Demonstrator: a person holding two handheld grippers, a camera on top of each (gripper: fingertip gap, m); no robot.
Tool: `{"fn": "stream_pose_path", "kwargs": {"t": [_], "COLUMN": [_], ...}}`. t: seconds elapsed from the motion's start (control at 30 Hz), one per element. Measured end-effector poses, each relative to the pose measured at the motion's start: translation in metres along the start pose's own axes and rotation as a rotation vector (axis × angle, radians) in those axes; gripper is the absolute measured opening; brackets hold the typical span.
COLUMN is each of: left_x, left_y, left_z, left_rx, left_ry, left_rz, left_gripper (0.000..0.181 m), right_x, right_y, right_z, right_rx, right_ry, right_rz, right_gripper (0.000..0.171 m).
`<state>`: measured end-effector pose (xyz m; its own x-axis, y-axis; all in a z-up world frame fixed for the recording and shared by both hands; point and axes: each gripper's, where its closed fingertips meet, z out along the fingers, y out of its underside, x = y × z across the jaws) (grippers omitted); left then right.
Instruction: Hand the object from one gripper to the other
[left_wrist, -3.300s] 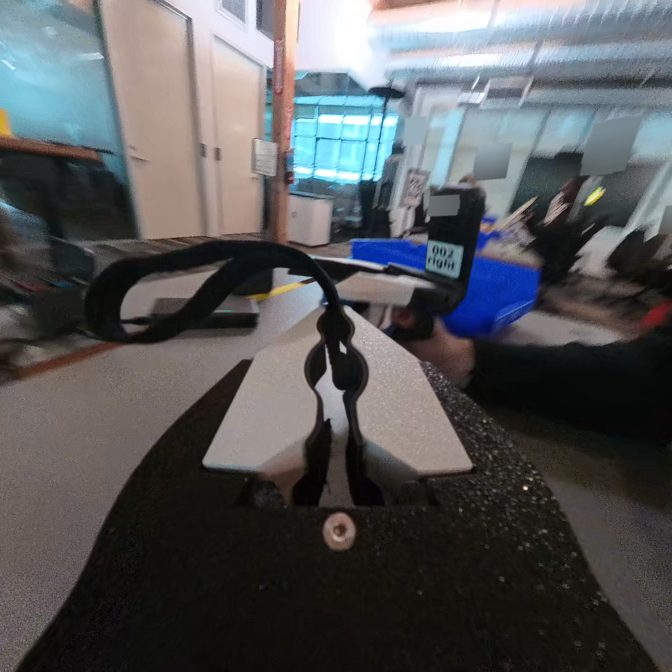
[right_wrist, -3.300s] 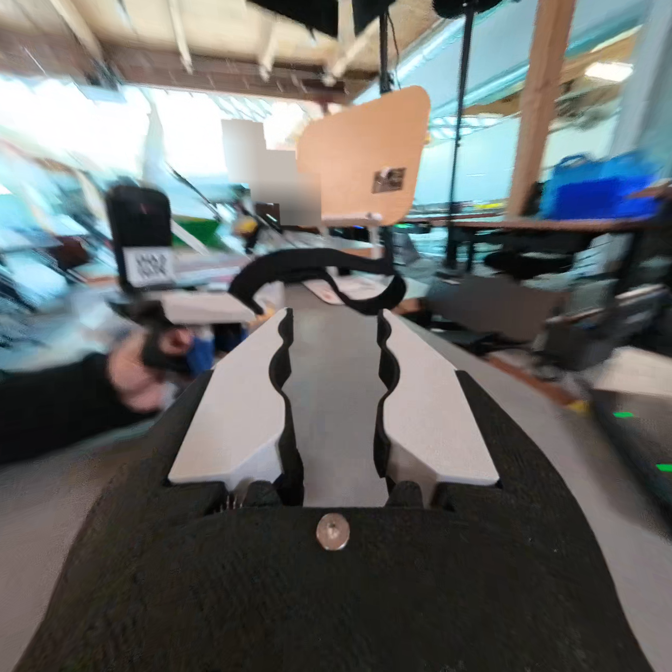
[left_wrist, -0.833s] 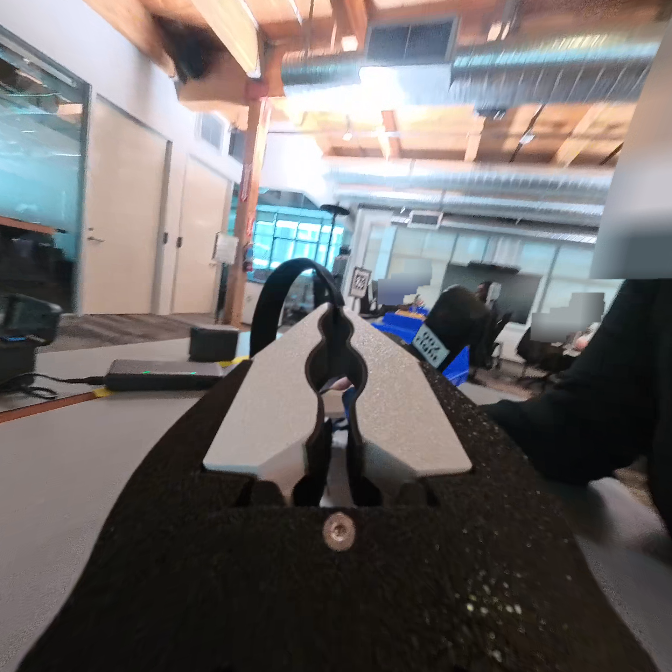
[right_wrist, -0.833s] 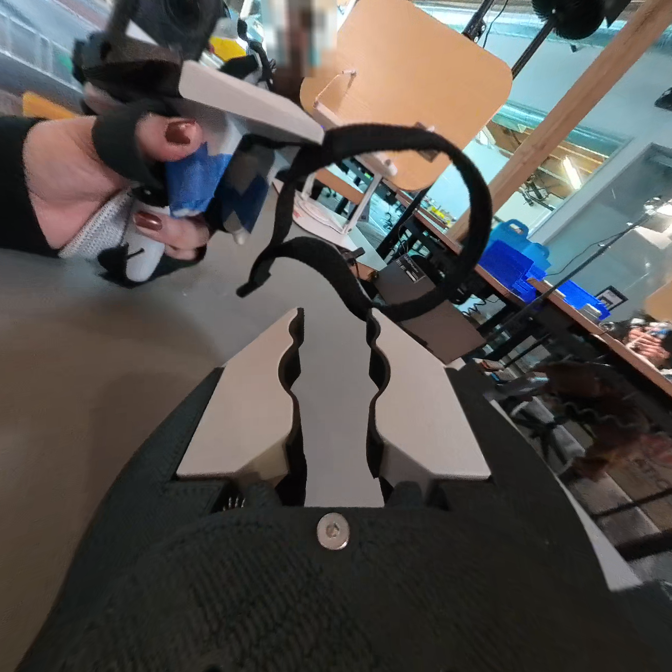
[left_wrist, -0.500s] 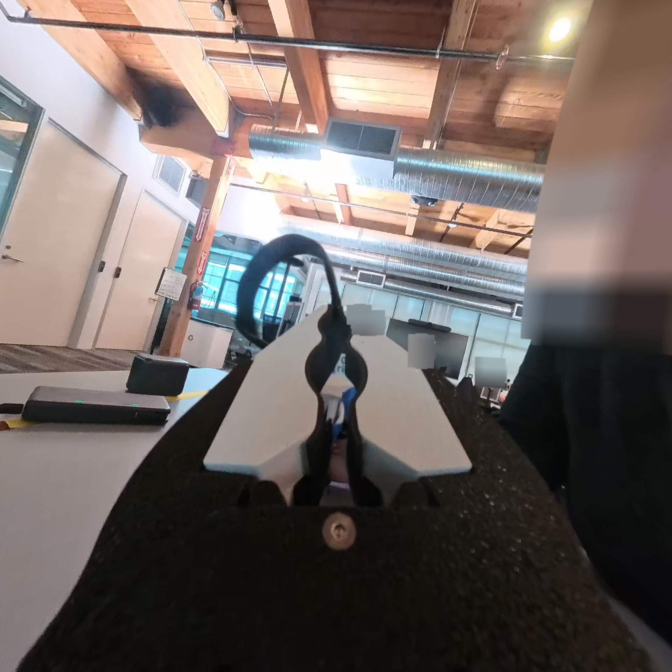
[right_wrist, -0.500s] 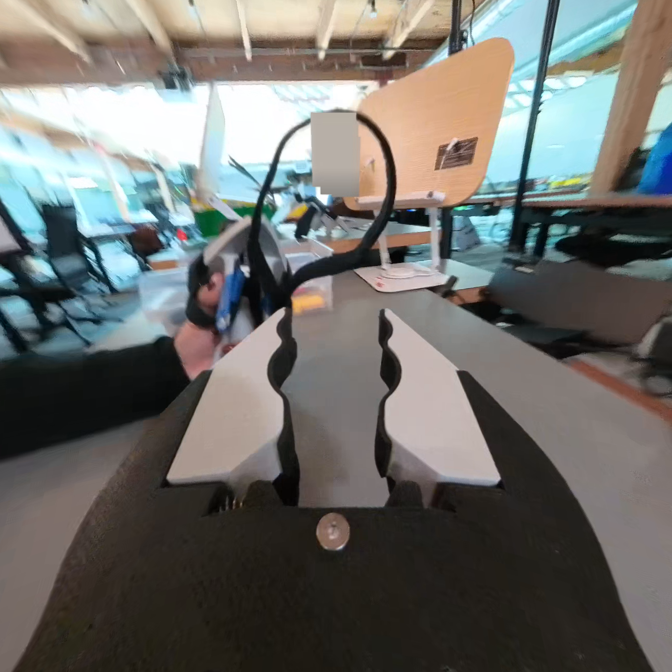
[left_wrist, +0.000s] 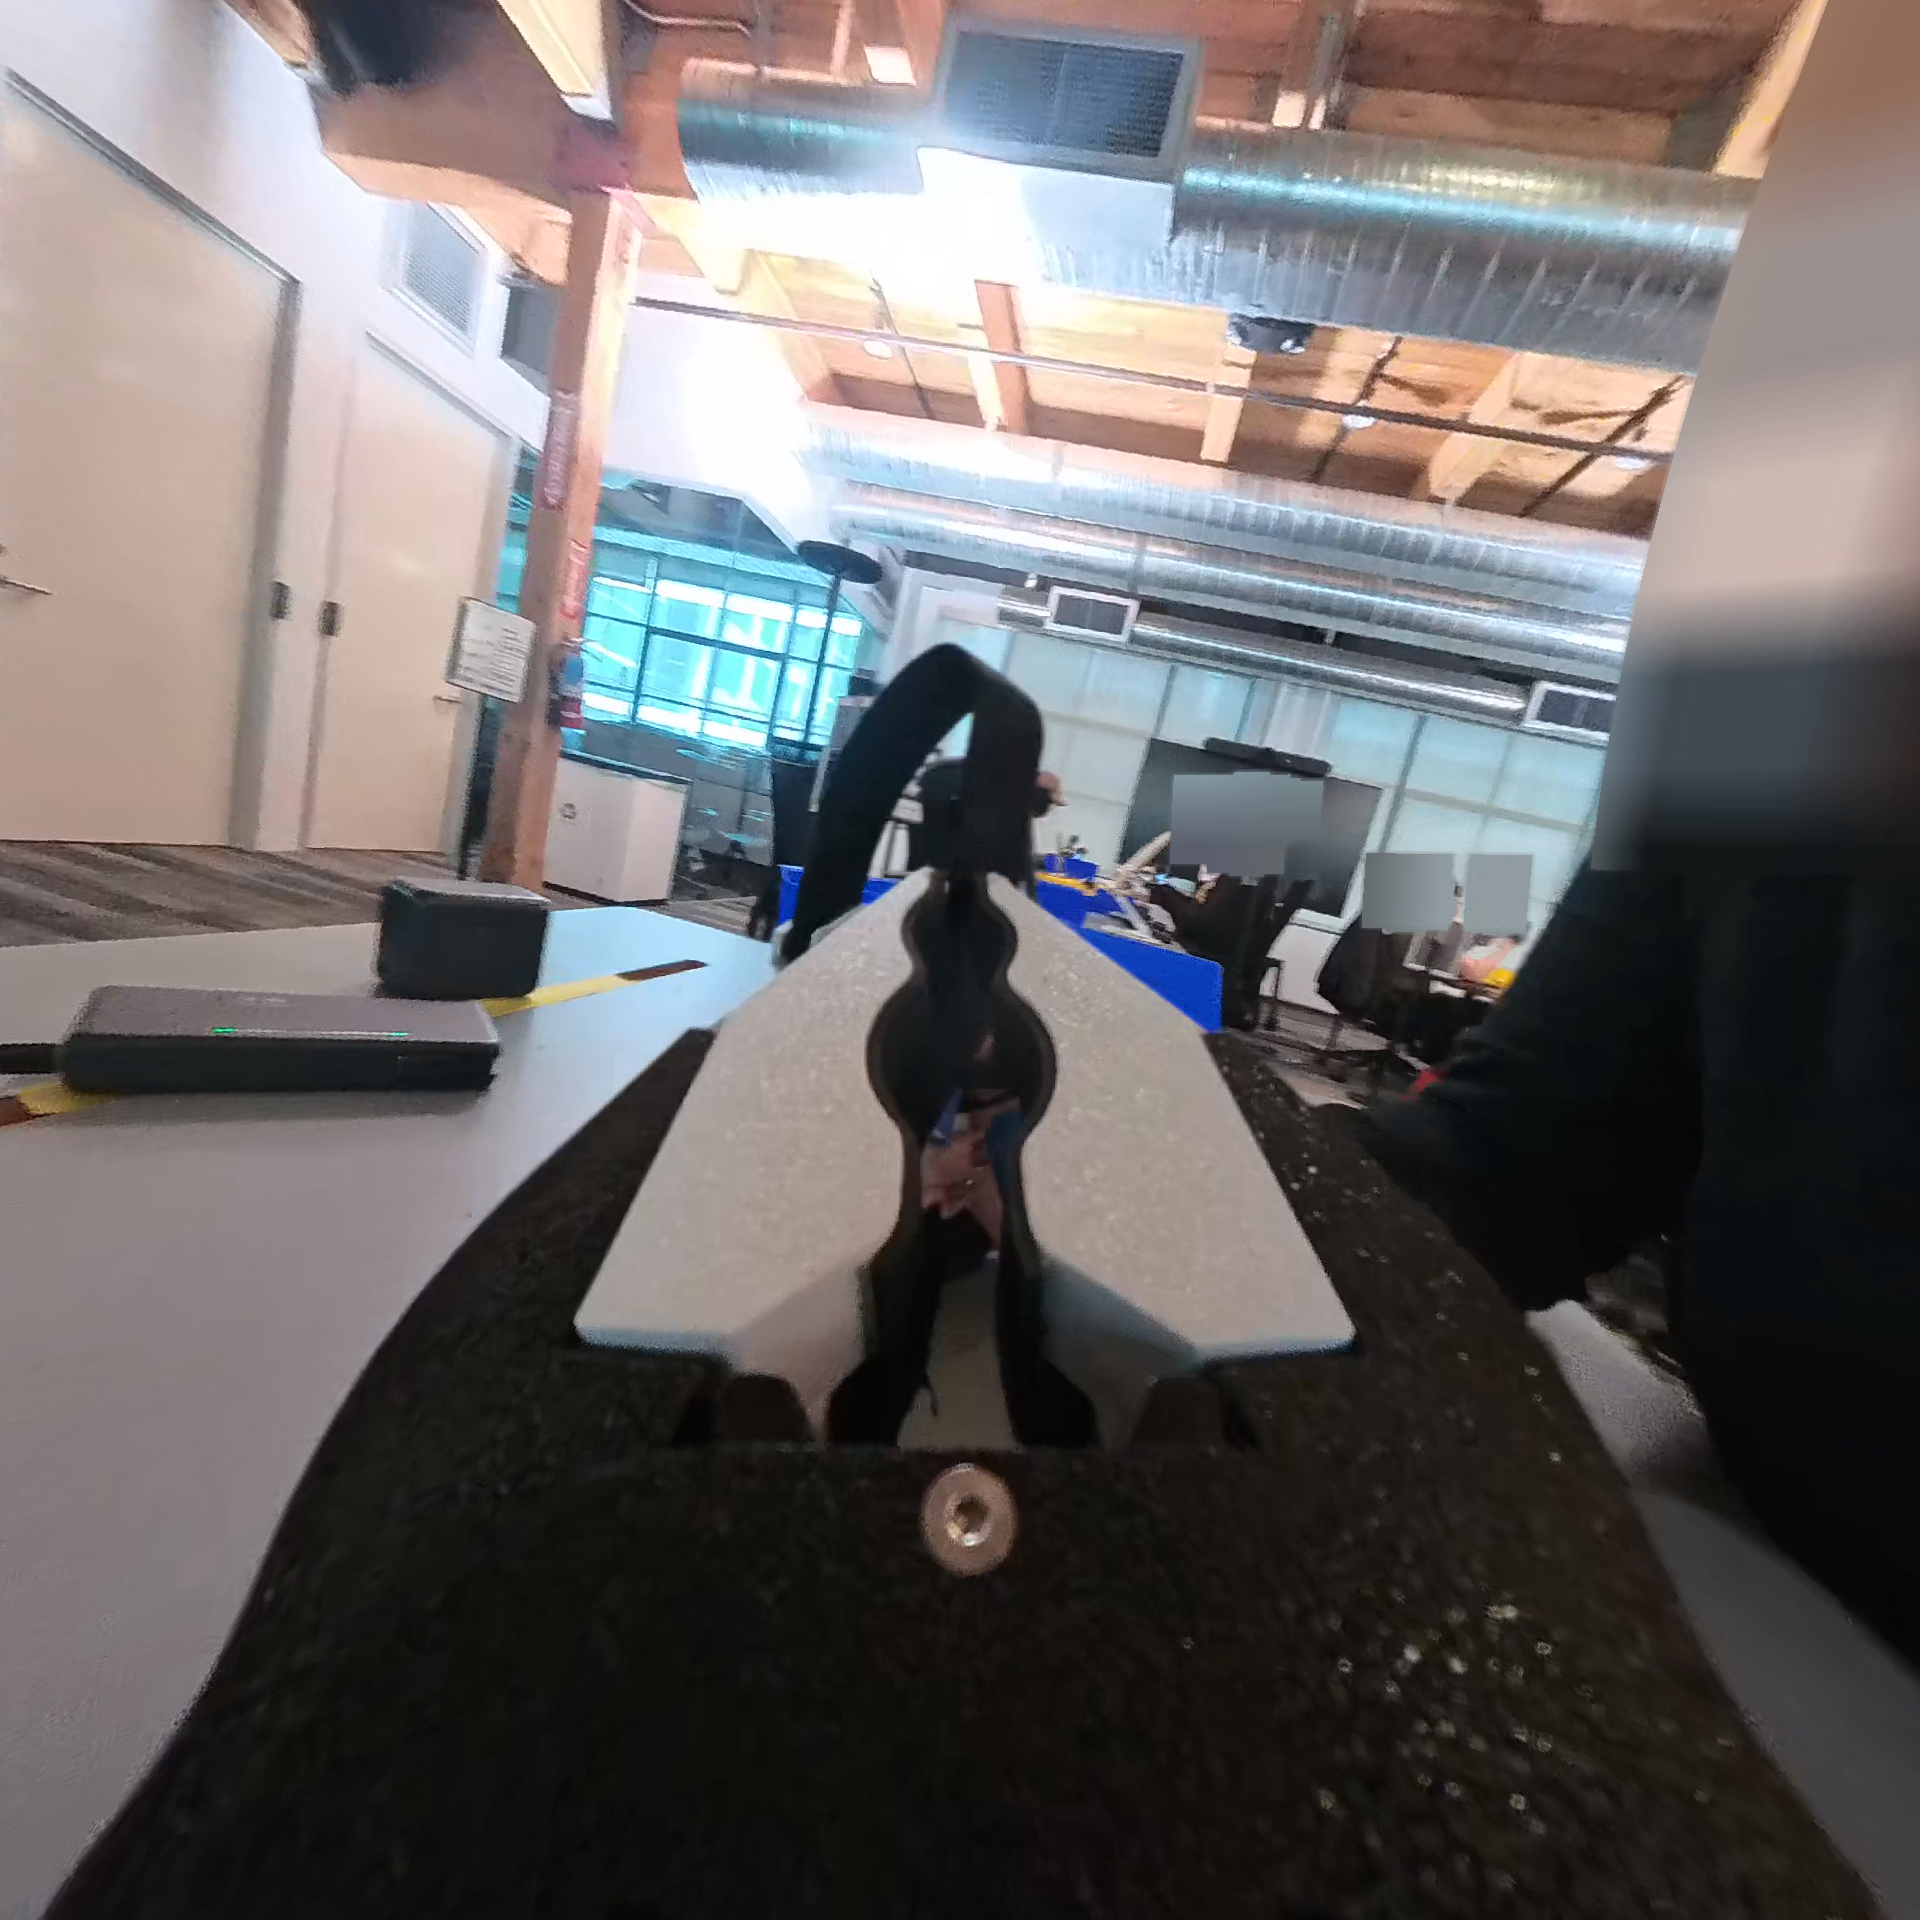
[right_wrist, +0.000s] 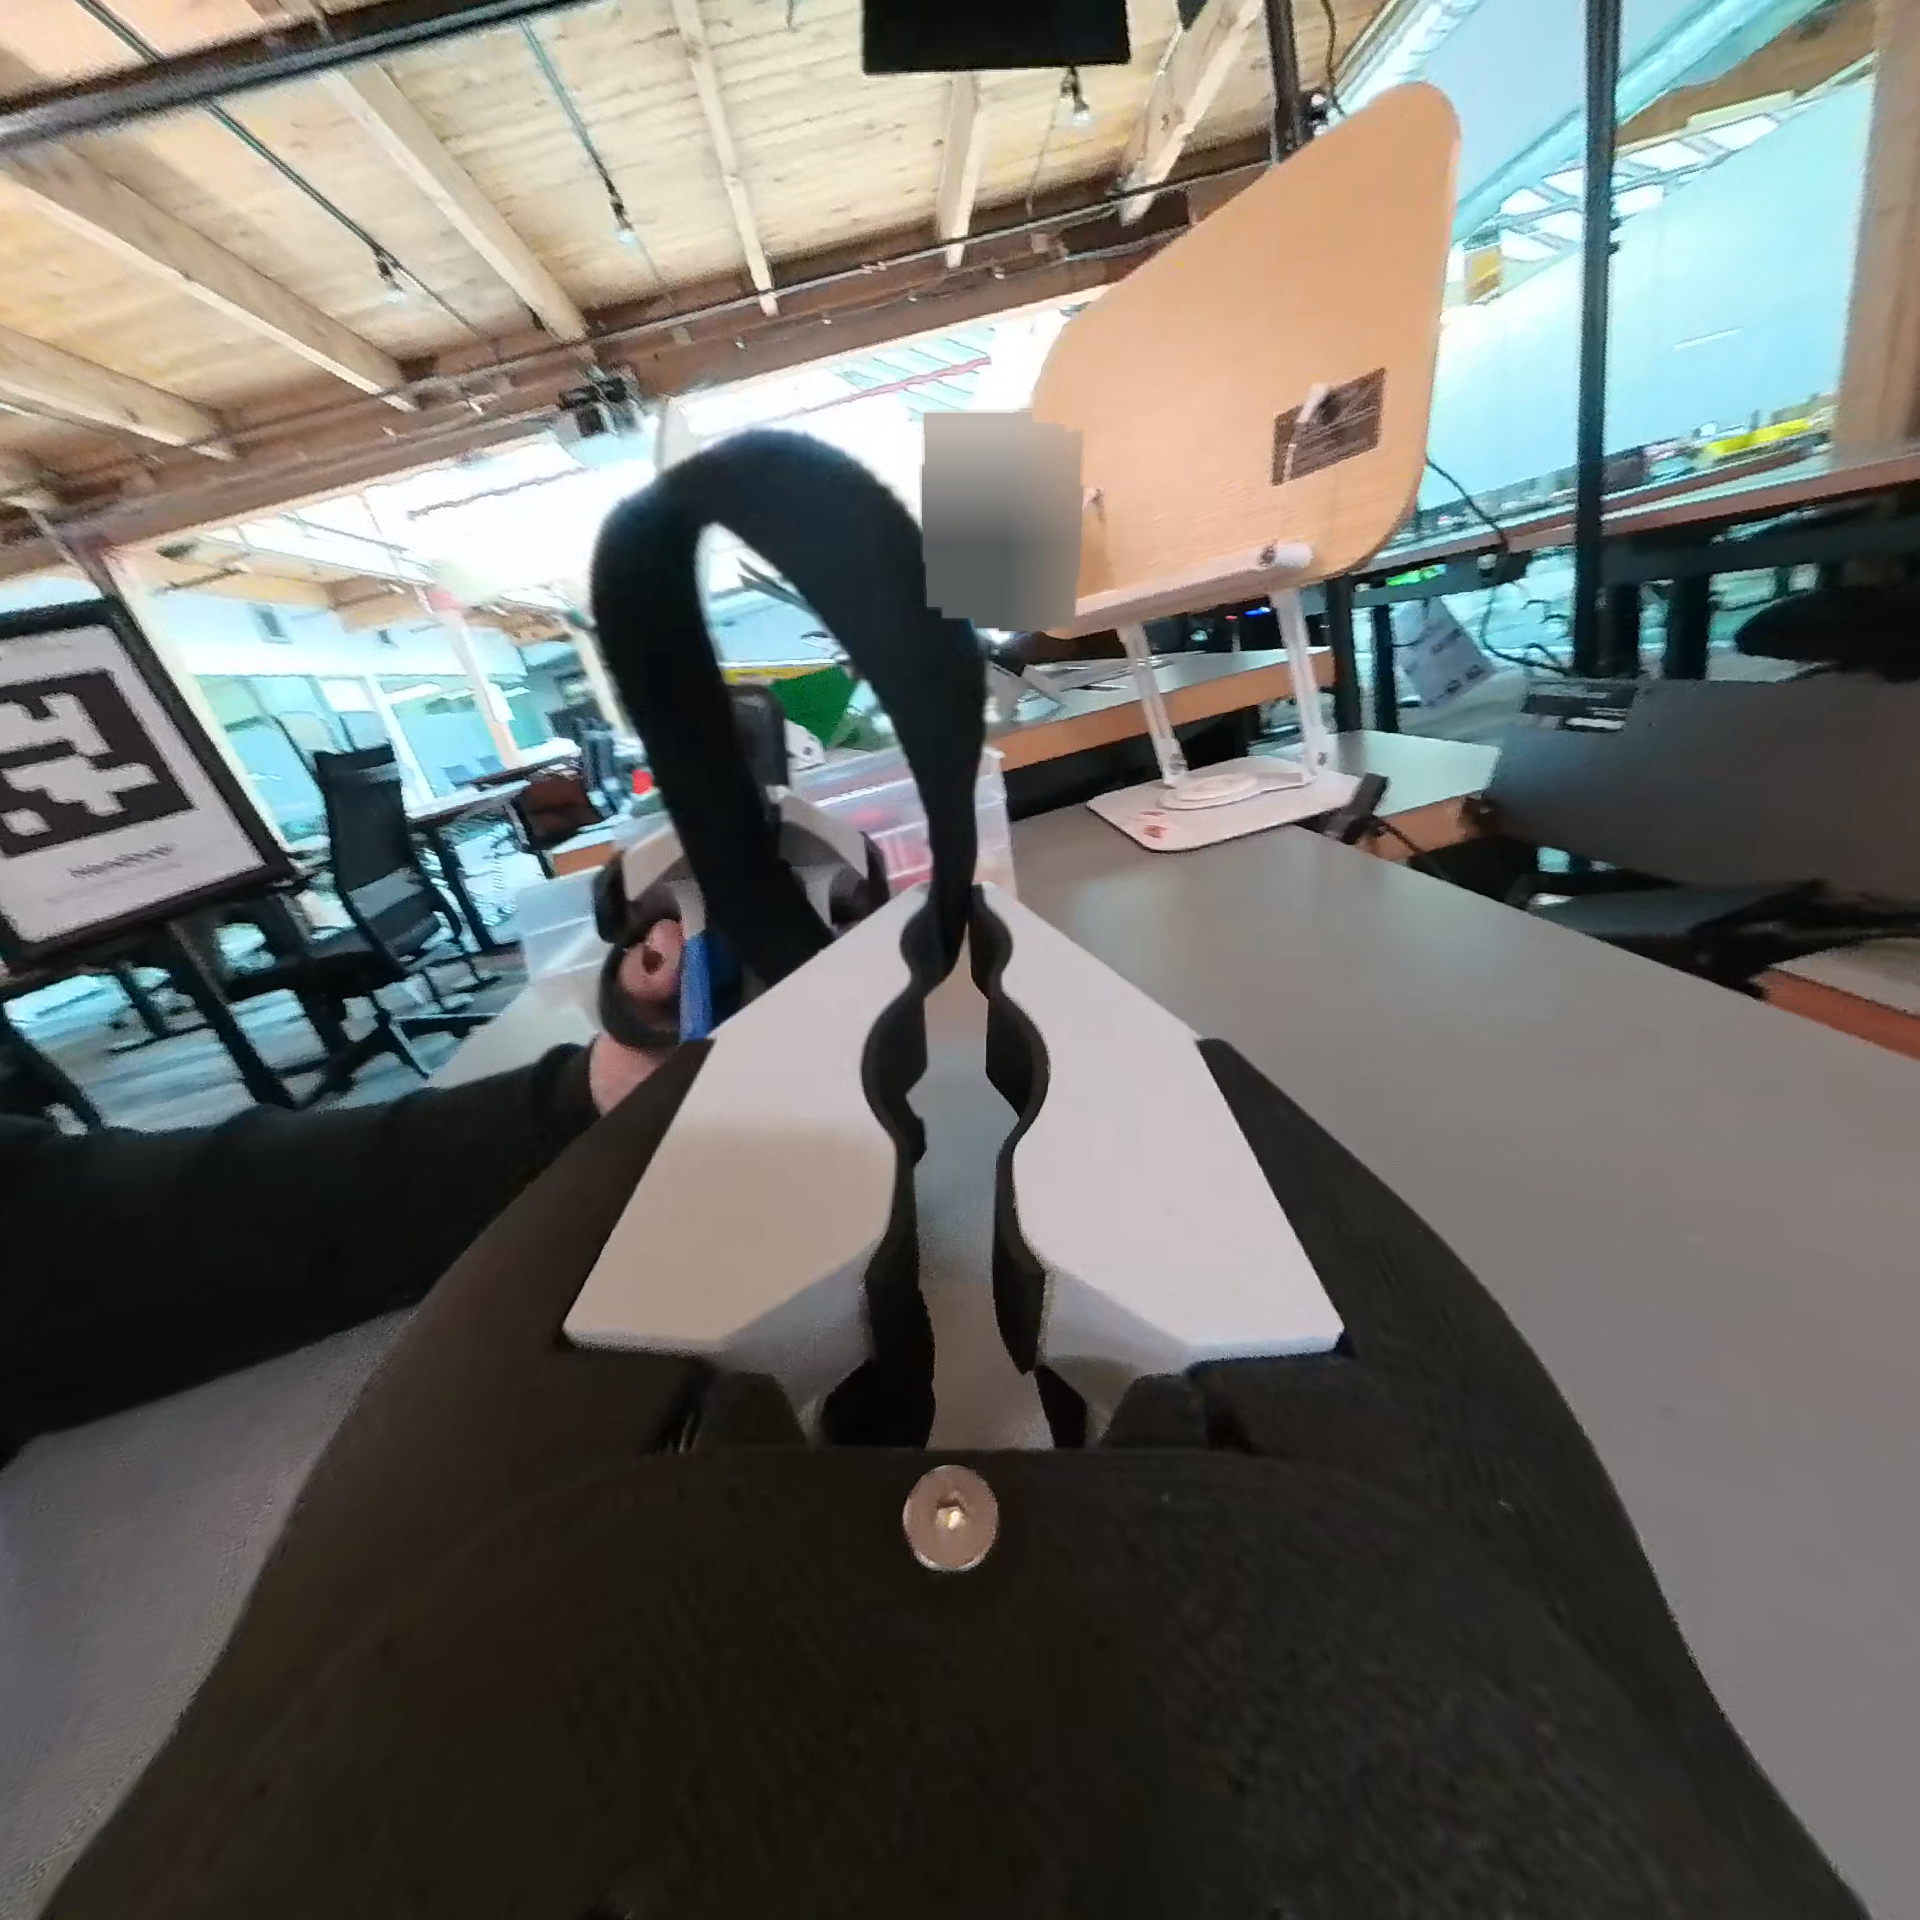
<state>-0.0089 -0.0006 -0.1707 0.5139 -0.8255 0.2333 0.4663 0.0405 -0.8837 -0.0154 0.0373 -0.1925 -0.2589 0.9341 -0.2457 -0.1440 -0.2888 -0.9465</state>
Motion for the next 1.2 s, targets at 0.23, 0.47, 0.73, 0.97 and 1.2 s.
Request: {"fn": "stream_pose_path", "kwargs": {"t": [0.23, 0.47, 0.73, 0.97, 1.2], "left_x": [-0.024, -0.016, -0.005, 0.001, 0.011], "left_y": [0.011, 0.035, 0.048, 0.047, 0.021], "left_z": [0.001, 0.015, 0.022, 0.021, 0.015], "left_rx": [-0.126, -0.268, -0.343, -0.325, -0.156], "left_ry": [-0.217, -0.202, -0.151, -0.105, -0.022], "left_rz": [0.169, 0.274, 0.356, 0.320, 0.209], "left_gripper": [0.056, 0.075, 0.025, 0.004, 0.000], "right_x": [0.016, 0.028, 0.028, 0.027, 0.024], "right_y": [-0.008, -0.009, 0.010, 0.016, 0.028], "right_z": [-0.008, -0.013, -0.005, -0.002, 0.002], "right_rx": [-0.007, -0.133, -0.276, -0.261, -0.275], "right_ry": [0.190, 0.469, 0.511, 0.452, 0.337], "right_rz": [-0.218, -0.701, -0.902, -0.806, -0.602], "right_gripper": [0.000, 0.001, 0.001, 0.016, 0.035]}}
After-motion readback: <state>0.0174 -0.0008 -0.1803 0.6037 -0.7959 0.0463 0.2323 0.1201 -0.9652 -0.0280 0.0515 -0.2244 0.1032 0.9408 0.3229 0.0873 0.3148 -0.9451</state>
